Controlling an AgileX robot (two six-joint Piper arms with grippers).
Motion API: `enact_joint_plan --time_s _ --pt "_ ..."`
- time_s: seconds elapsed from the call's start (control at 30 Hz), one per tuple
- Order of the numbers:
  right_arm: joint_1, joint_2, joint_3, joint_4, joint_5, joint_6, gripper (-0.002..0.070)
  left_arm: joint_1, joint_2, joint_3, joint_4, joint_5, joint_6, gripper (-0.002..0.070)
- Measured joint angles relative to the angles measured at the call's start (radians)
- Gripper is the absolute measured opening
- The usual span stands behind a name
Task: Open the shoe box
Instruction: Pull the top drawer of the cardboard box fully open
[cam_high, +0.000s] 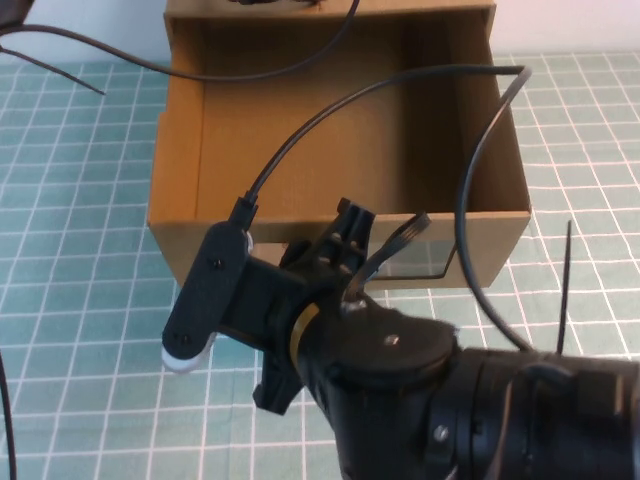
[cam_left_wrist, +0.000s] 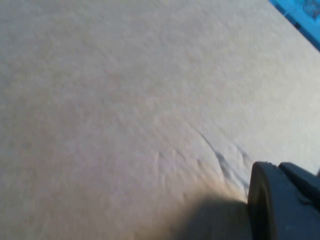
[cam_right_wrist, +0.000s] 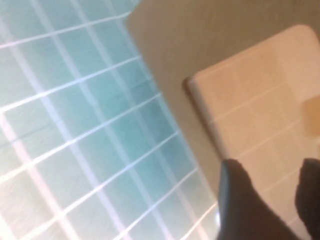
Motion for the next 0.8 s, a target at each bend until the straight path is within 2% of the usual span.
enact_joint_plan --time_s 0.27,0.47,0.63,0.8 --pt "0.0 -0.072 -0.015 0.292 -0.016 -0.248 0.0253 0.001 -0.088 -0.049 0.081 0.063 -0.079 -0.0005" --pt "0.0 -0.206 -0.085 0.453 -0.046 -0.429 0.024 0.001 -0.238 -0.06 0.248 0.102 -0.175 -0.0005" --pt "0.0 -0.256 -0.239 0.499 0.016 -0.585 0.0141 0.005 -0.36 -0.062 0.325 0.115 -0.206 -0.0005" --pt "-0.009 -0.229 -0.345 0.308 0.117 -0.697 0.0015 0.006 -0.505 0.0 0.352 0.117 -0.216 -0.0005"
